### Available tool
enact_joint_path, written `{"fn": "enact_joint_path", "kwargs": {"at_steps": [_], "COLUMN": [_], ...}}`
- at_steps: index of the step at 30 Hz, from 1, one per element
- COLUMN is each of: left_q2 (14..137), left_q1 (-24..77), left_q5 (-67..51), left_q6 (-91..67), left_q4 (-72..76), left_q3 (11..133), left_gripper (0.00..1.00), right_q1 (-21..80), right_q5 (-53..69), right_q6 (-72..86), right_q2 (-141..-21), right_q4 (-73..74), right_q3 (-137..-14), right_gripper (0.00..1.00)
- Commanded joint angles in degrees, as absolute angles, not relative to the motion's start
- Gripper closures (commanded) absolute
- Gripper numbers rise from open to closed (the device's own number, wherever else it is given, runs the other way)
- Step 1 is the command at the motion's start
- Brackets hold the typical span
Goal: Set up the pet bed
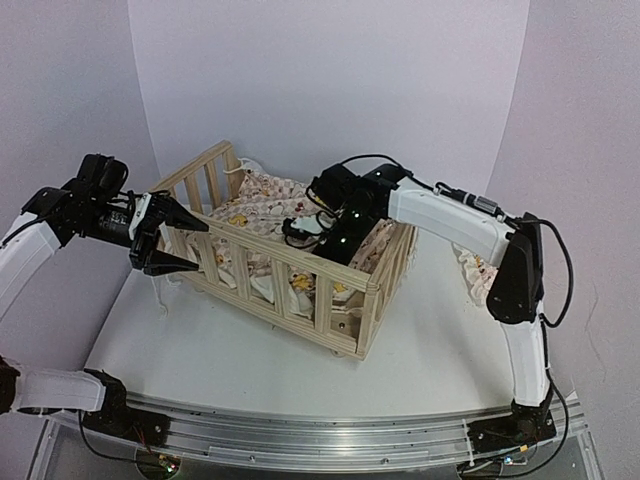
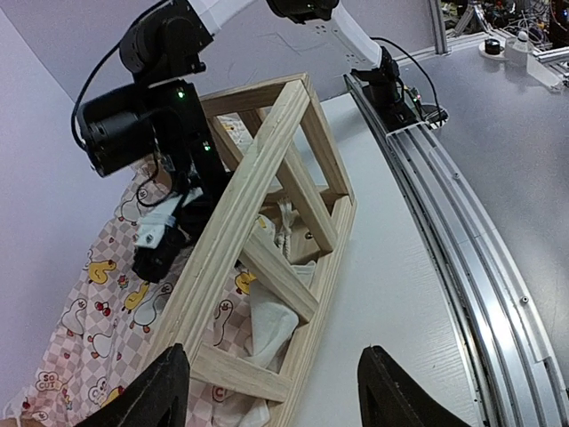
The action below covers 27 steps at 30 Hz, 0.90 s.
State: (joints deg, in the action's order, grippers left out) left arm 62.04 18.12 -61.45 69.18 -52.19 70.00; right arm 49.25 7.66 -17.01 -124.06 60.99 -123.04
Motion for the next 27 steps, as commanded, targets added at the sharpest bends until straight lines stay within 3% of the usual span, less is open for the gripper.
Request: {"fn": "enact_joint_path", "kwargs": {"at_steps": [1, 8, 9, 15, 18, 23, 27], "left_q2": [62.12, 60.72, 61.12, 63.15, 62.32, 64.21, 68.32], "left_q1": [21.39, 30.89, 31.54, 37.19, 43.79, 56.81, 61.44], "left_q5": [-62.17, -56.19, -55.81, -50.10, -42.15, -21.42, -12.53], "left_q6": [67.61, 61.11, 60.49, 56.26, 54.29, 55.85, 61.08], "left_q4": [-51.05, -39.58, -38.05, -28.21, -19.81, -4.39, 3.84], "left_q3": [67.52, 60.00, 59.53, 56.54, 52.26, 47.18, 45.99], "left_gripper": [0.37, 0.42, 0.42, 0.46, 0.47, 0.48, 0.46], "right_q1": [49.19, 49.16, 49.19, 49.13, 48.87, 48.60, 48.59], "right_q5": [14.82, 13.05, 13.92, 11.30, 3.64, 0.82, 1.20], "right_q6": [-19.34, -18.73, -18.16, -12.11, -7.20, -0.98, 3.47], "right_q2": [-110.75, -104.48, -104.83, -110.79, -111.48, -106.59, -100.67], "right_q4": [61.89, 62.88, 62.87, 62.59, 62.38, 58.79, 56.14], "right_q3": [-121.77, -114.15, -114.12, -120.18, -124.24, -125.30, -117.91], "right_gripper": [1.00, 0.97, 0.94, 0.55, 0.48, 0.43, 0.43]}}
